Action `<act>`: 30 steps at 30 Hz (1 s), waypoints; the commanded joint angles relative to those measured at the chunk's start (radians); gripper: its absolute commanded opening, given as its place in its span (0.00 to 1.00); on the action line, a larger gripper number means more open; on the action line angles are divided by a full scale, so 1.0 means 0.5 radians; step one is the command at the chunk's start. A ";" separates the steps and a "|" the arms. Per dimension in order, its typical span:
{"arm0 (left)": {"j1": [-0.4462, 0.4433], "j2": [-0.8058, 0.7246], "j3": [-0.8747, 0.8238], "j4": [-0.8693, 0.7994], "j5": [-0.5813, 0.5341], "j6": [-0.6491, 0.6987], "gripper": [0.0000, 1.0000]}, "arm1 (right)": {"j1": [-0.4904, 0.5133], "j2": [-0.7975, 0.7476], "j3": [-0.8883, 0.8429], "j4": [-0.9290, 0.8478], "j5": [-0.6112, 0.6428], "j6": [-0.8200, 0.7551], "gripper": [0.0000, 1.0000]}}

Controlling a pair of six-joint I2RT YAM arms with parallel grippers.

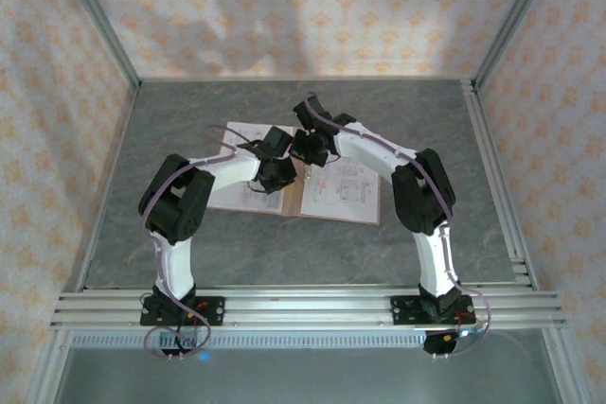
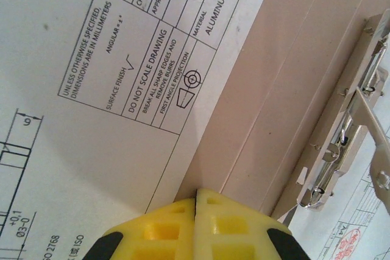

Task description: Put the files into the folder

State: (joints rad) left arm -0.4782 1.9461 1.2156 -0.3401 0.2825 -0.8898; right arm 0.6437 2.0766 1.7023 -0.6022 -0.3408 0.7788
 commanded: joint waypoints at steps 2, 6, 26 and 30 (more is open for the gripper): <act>-0.025 0.122 -0.115 -0.142 -0.100 -0.015 0.00 | 0.019 0.047 0.065 -0.137 0.034 0.043 0.10; -0.026 0.121 -0.115 -0.136 -0.098 -0.021 0.00 | 0.020 0.071 0.059 -0.142 0.027 0.043 0.10; -0.026 0.088 -0.205 -0.064 -0.132 -0.081 0.00 | 0.020 0.014 -0.138 -0.065 0.016 0.101 0.10; -0.026 0.088 -0.210 -0.054 -0.132 -0.092 0.00 | 0.019 0.013 -0.175 -0.054 0.004 0.107 0.10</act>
State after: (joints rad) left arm -0.4808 1.9266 1.1694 -0.2775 0.2760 -0.9195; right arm 0.6476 2.0907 1.6455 -0.6094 -0.3416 0.8162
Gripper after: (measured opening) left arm 0.065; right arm 0.097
